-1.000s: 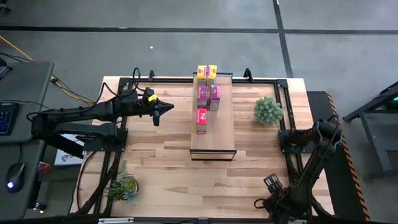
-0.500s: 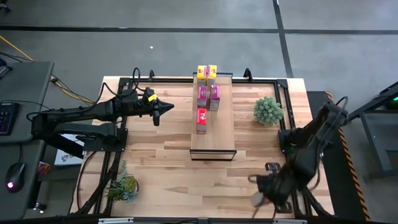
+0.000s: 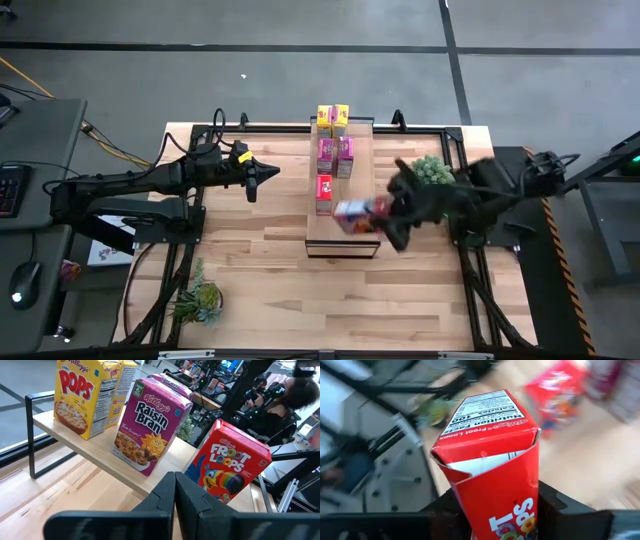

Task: Stack cereal on shelf
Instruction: Align the red cereal box with the other red cereal box on the shelf

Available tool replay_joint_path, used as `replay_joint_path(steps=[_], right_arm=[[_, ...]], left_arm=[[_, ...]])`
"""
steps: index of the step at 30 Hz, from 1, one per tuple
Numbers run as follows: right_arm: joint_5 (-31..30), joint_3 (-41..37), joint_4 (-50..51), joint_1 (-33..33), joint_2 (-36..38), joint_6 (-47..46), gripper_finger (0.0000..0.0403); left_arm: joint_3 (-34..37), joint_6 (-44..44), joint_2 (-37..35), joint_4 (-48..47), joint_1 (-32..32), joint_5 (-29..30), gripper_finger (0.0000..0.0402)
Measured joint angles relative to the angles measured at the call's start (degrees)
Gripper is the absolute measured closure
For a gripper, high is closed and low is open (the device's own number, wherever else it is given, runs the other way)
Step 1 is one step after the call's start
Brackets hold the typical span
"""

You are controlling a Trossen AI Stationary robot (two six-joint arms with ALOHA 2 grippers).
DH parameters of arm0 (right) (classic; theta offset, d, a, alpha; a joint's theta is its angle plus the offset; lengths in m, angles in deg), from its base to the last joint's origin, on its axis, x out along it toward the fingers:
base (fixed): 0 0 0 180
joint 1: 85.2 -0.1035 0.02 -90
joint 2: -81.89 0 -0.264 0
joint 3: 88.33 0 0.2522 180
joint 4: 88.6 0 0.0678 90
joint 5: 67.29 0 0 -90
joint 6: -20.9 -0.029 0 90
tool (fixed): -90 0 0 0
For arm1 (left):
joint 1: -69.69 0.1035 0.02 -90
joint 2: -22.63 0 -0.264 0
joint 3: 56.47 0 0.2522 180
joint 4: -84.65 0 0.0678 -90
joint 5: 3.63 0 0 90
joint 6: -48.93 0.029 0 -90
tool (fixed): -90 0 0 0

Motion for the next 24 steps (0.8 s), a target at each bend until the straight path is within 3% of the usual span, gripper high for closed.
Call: replay_joint_path(steps=[5,9,15,19,24], right_arm=[[3.76,9.81,13.76,8.62,-5.77,-9.00,0.0278],[5.73,16.42,25.97,13.19,-11.72,-9.84,0.0279],[8.93,16.81,21.56,18.90,-16.57,-11.62,0.0279],[12.80,16.78,25.59,21.88,-19.27,-10.17,0.0279],[12.50,16.78,23.98,24.00,-21.03,-9.36,0.0279]], left_arm=[[0.00,0.02,0.00,0.00,-0.01,0.00,0.0401],[0.00,0.09,0.02,0.00,-0.02,0.02,0.0401],[0.00,0.08,0.02,-0.01,0.00,0.04,0.0401],[0.00,0.07,0.02,0.04,-0.02,0.02,0.0402],[0.00,0.07,0.00,0.04,-0.01,0.00,0.0401]])
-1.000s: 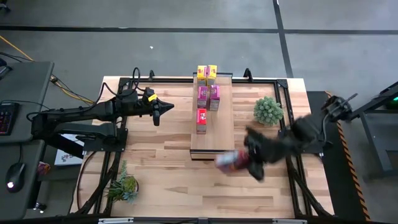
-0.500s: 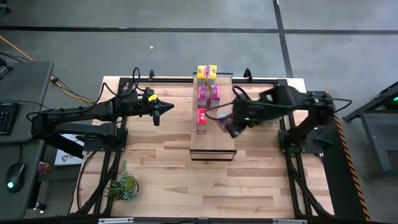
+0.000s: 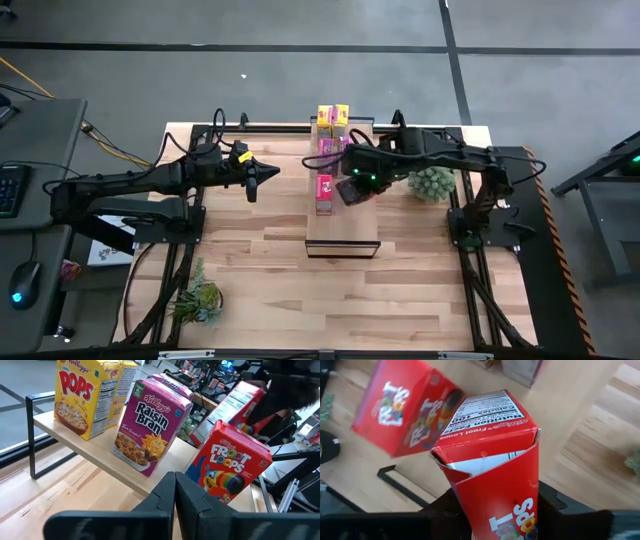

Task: Stack cereal on shelf
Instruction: Align the red cereal box with the other red cereal box on the shelf

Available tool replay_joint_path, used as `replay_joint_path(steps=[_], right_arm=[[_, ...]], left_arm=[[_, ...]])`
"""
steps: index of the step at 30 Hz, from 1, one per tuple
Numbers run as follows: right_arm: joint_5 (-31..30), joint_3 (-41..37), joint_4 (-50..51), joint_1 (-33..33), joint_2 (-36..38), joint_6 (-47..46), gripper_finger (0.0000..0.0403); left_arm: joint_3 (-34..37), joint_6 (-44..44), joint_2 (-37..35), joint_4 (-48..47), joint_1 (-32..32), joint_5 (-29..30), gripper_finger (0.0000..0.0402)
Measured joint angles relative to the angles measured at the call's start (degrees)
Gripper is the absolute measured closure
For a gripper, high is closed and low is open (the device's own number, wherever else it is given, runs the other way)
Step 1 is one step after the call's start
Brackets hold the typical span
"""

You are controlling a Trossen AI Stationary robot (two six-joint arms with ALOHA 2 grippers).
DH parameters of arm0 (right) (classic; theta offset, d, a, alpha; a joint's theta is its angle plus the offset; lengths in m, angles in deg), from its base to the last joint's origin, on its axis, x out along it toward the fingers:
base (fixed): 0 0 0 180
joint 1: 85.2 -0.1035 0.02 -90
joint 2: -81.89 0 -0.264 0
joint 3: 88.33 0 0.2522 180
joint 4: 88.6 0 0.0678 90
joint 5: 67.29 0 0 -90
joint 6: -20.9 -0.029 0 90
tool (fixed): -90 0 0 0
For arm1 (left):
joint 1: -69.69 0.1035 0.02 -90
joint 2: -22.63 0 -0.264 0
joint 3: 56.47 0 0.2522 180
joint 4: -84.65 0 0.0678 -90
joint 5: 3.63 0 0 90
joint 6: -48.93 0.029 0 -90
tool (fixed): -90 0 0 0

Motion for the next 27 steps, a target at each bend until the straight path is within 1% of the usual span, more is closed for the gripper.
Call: replay_joint_path(steps=[4,8,11,20,23,27], right_arm=[[-0.36,0.00,0.57,1.22,-0.05,-0.38,0.0279],[-1.56,0.00,1.84,2.04,0.03,-2.64,0.0279],[-1.73,0.00,1.49,2.18,0.07,-2.20,0.0279],[0.00,-0.02,1.53,2.12,0.07,-2.45,0.0278],[0.02,-0.02,1.42,2.12,0.07,-2.47,0.0264],[0.23,-0.02,1.40,2.12,0.07,-2.39,0.0228]], left_arm=[[0.02,-0.02,0.00,0.00,0.01,-0.13,0.0401],[0.02,-0.01,0.00,-0.06,-0.01,-0.14,0.0401],[0.02,-0.01,0.00,-0.04,0.01,-0.15,0.0401],[0.02,-0.01,0.00,-0.06,0.01,-0.15,0.0401],[0.02,0.01,0.00,-0.06,0.00,-0.12,0.0402],[0.02,0.01,0.00,-0.06,0.01,-0.08,0.0402]])
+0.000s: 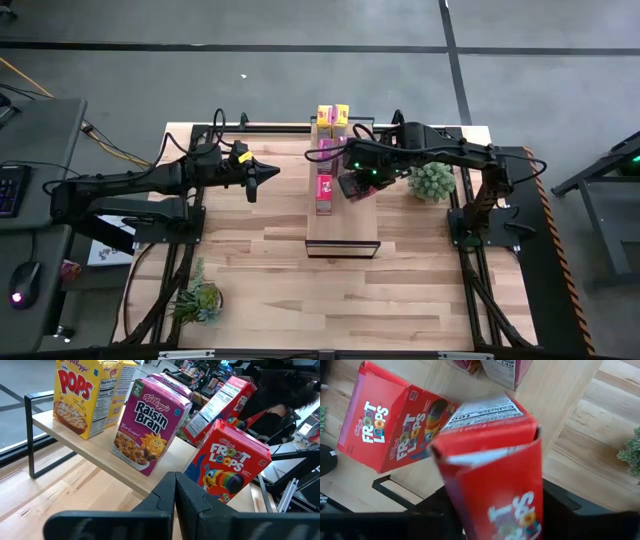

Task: Stack cereal on shelf
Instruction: Align the red cereal box with the other red cereal box on the shelf

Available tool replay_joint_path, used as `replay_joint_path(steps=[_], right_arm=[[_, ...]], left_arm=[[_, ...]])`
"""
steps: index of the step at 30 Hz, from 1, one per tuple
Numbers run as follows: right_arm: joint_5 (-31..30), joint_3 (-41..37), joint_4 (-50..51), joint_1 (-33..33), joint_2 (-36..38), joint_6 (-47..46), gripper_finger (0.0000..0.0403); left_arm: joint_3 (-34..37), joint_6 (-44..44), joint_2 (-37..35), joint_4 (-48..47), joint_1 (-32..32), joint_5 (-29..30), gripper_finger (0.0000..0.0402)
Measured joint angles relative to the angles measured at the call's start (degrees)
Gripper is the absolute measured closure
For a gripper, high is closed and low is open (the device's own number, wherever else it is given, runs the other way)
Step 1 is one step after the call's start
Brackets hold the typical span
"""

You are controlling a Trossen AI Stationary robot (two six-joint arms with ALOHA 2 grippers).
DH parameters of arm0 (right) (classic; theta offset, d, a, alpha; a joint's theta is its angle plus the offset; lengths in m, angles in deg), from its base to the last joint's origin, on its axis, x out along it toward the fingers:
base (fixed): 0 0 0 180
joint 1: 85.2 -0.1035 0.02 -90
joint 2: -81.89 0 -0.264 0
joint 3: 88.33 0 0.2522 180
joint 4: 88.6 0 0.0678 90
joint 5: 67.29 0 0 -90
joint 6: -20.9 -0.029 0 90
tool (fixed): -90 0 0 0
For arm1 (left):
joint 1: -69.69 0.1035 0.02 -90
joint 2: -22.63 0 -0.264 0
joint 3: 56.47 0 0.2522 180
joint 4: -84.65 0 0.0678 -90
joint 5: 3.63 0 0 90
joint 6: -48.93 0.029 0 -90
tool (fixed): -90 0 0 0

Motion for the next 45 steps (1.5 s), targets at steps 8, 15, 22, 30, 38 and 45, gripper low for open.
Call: replay_joint_path(steps=[8,15,22,30,38,45], right_arm=[[0.18,-0.02,-0.86,0.00,0.00,0.11,0.0187],[-2.37,0.07,-1.39,0.07,0.02,3.35,0.0186],[-5.36,3.60,-1.27,0.78,0.61,7.78,0.0186],[-9.02,6.20,0.06,0.87,1.38,15.36,0.0205],[-12.59,-11.47,-0.29,0.80,10.97,11.92,0.0374],[-12.23,-39.88,-23.51,-1.12,30.18,-0.63,0.0397]], left_arm=[[0.00,0.00,0.00,0.00,-0.02,0.08,0.0401],[0.00,0.00,0.00,-0.02,-0.01,0.21,0.0402],[0.00,0.00,0.02,-0.04,-0.02,0.19,0.0401],[0.00,-0.02,0.02,-0.07,0.00,0.19,0.0401],[0.00,-0.47,0.02,-0.09,-0.02,0.17,0.0402],[0.00,-0.50,0.02,-0.04,-0.01,0.26,0.0401]])
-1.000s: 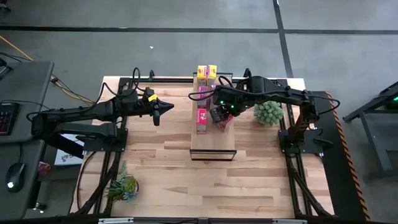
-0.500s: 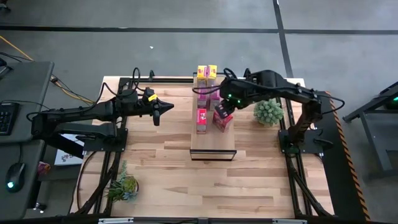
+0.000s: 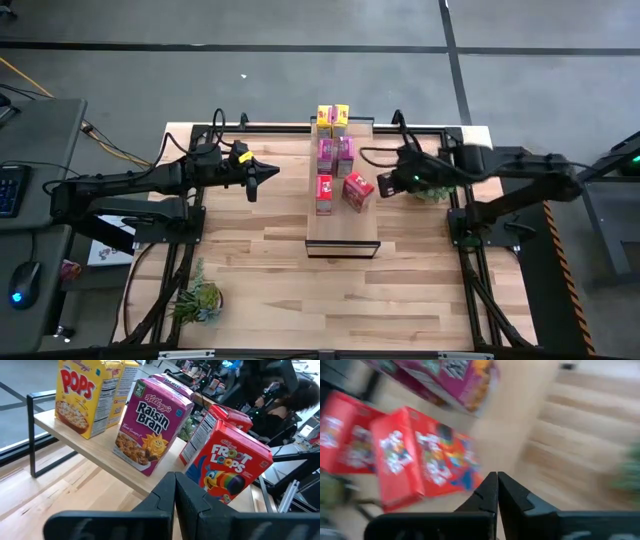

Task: Stack cereal on shelf
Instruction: Align the red cereal box with the other red cereal box on the shelf

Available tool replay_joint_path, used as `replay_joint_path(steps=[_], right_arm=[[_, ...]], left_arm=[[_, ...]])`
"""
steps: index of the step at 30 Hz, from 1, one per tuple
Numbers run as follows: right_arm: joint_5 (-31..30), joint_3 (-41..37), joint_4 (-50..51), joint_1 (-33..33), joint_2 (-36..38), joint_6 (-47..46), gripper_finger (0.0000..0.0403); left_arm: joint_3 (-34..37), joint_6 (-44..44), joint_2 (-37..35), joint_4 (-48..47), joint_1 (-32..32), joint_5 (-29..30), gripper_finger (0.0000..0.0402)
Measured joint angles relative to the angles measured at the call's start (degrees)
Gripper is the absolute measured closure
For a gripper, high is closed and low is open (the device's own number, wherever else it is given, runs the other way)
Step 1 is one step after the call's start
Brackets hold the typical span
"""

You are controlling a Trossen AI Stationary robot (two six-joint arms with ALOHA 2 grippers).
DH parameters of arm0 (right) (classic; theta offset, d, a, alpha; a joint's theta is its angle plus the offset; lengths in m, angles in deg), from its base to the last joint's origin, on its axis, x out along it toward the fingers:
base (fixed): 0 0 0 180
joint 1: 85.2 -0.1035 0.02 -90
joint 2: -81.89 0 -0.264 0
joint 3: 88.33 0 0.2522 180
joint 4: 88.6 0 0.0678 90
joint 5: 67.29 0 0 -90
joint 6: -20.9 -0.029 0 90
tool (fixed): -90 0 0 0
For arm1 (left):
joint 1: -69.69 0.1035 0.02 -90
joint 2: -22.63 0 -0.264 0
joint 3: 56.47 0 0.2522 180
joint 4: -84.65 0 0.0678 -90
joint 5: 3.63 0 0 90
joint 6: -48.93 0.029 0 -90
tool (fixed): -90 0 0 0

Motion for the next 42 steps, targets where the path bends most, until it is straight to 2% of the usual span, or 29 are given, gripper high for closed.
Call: replay_joint_path(steps=[3,6,10,17,28,38,42], right_arm=[[-0.77,-12.75,-17.11,-0.41,5.84,-4.26,0.0398],[-1.55,-22.49,-32.50,-0.38,7.88,-6.38,0.0402],[-1.26,-29.79,-43.69,-0.73,7.72,-10.03,0.0402],[-2.02,-32.01,-45.95,-4.55,7.65,-14.31,0.0402],[-8.02,-32.03,-46.25,-10.64,7.65,-21.16,0.0403],[-8.99,-32.03,-54.45,-11.84,2.45,-21.75,0.0403],[-9.09,-32.03,-54.73,-11.82,2.07,-21.64,0.0403]], left_arm=[[0.00,0.00,0.00,0.00,-0.01,1.15,0.0401],[0.00,0.00,0.00,0.00,0.00,1.78,0.0401],[0.00,0.00,0.00,0.00,0.01,1.83,0.0402],[0.00,0.00,0.00,0.01,0.00,1.84,0.0402],[0.00,0.02,0.00,0.04,-0.01,4.26,0.0402],[0.00,0.38,0.00,0.02,-0.01,4.41,0.0401],[0.00,0.39,0.00,0.02,-0.01,4.40,0.0401]])
